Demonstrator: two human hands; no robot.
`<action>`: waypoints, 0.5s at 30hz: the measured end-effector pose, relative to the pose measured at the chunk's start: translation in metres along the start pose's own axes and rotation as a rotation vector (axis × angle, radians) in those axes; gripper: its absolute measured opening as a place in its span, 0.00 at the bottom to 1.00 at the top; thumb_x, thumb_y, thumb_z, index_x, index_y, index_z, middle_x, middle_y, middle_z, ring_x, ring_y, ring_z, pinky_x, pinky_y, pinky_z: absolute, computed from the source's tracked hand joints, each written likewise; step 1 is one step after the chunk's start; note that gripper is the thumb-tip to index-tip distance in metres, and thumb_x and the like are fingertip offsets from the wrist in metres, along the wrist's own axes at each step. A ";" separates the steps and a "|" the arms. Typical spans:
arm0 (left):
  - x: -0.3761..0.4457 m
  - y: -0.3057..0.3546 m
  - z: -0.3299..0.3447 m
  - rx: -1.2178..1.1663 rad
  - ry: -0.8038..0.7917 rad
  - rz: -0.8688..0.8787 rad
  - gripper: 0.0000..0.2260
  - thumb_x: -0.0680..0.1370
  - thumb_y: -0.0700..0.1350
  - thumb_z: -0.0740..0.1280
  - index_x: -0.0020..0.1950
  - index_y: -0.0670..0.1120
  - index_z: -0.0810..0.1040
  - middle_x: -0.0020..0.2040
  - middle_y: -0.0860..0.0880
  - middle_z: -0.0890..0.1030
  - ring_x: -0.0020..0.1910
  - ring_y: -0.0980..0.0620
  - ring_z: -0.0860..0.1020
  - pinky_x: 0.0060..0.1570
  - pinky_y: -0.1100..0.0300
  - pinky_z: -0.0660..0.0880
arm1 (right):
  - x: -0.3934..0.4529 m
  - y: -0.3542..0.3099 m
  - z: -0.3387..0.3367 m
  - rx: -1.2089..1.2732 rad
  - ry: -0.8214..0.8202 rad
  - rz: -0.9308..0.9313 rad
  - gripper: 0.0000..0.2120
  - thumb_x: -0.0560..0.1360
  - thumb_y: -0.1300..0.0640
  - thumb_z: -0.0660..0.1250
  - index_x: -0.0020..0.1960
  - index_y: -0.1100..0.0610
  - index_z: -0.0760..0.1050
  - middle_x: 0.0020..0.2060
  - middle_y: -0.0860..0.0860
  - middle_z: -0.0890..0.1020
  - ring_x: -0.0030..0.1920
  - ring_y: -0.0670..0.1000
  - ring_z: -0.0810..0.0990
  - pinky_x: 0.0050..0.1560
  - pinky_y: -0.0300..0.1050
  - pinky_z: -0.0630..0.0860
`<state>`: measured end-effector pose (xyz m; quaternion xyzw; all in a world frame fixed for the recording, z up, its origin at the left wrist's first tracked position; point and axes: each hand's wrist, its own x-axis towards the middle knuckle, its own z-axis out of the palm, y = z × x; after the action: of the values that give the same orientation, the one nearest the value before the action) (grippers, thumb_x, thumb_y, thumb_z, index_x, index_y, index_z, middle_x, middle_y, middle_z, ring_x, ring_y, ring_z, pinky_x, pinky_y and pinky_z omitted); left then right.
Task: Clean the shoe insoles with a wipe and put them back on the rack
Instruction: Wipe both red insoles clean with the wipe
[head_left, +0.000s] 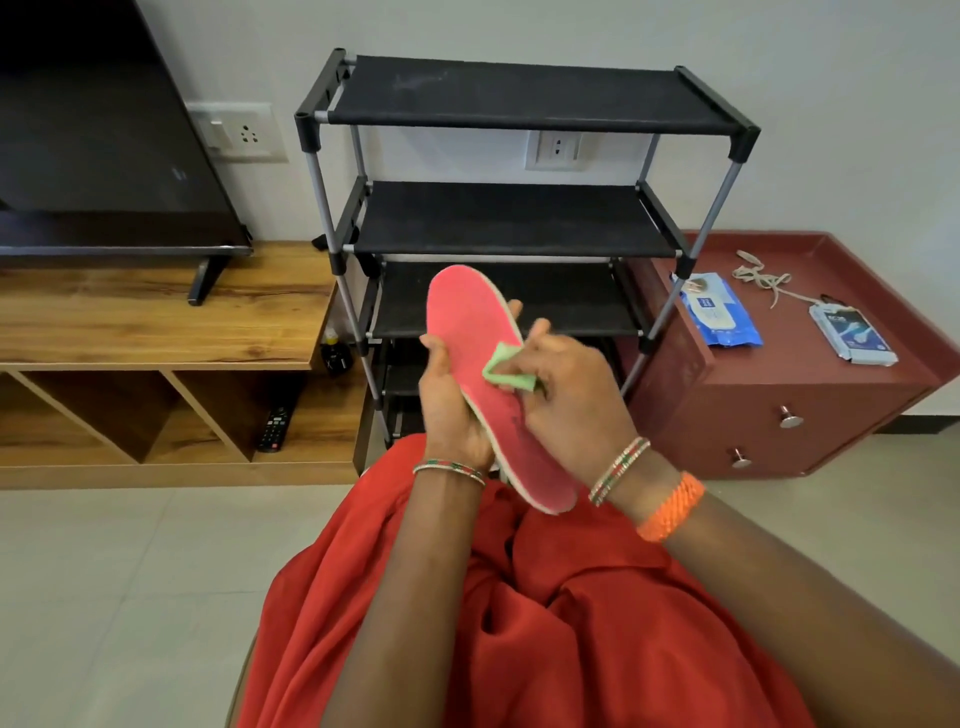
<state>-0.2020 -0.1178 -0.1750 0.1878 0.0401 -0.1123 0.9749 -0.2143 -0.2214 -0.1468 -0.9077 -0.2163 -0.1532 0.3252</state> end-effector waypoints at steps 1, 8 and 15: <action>0.000 -0.006 0.006 0.059 0.011 0.011 0.37 0.77 0.68 0.46 0.69 0.38 0.69 0.60 0.39 0.77 0.59 0.44 0.77 0.62 0.50 0.72 | 0.008 0.001 0.000 -0.059 0.039 0.011 0.12 0.69 0.68 0.67 0.47 0.55 0.83 0.41 0.52 0.81 0.46 0.54 0.78 0.47 0.53 0.77; 0.002 -0.003 0.000 -0.001 0.030 0.000 0.44 0.73 0.73 0.42 0.59 0.40 0.80 0.58 0.43 0.80 0.53 0.46 0.81 0.52 0.47 0.78 | -0.014 -0.012 0.000 -0.067 -0.064 -0.079 0.14 0.70 0.68 0.65 0.49 0.54 0.83 0.47 0.50 0.83 0.50 0.53 0.80 0.48 0.54 0.78; 0.005 -0.018 0.010 0.097 0.031 -0.123 0.32 0.77 0.66 0.50 0.65 0.41 0.72 0.52 0.42 0.80 0.53 0.48 0.78 0.63 0.54 0.69 | 0.008 -0.010 -0.002 -0.339 0.070 -0.127 0.15 0.71 0.56 0.55 0.43 0.55 0.81 0.37 0.51 0.81 0.38 0.54 0.80 0.34 0.44 0.75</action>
<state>-0.2014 -0.1387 -0.1729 0.2339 0.0613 -0.1707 0.9552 -0.2128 -0.2133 -0.1368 -0.9282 -0.2326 -0.2394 0.1645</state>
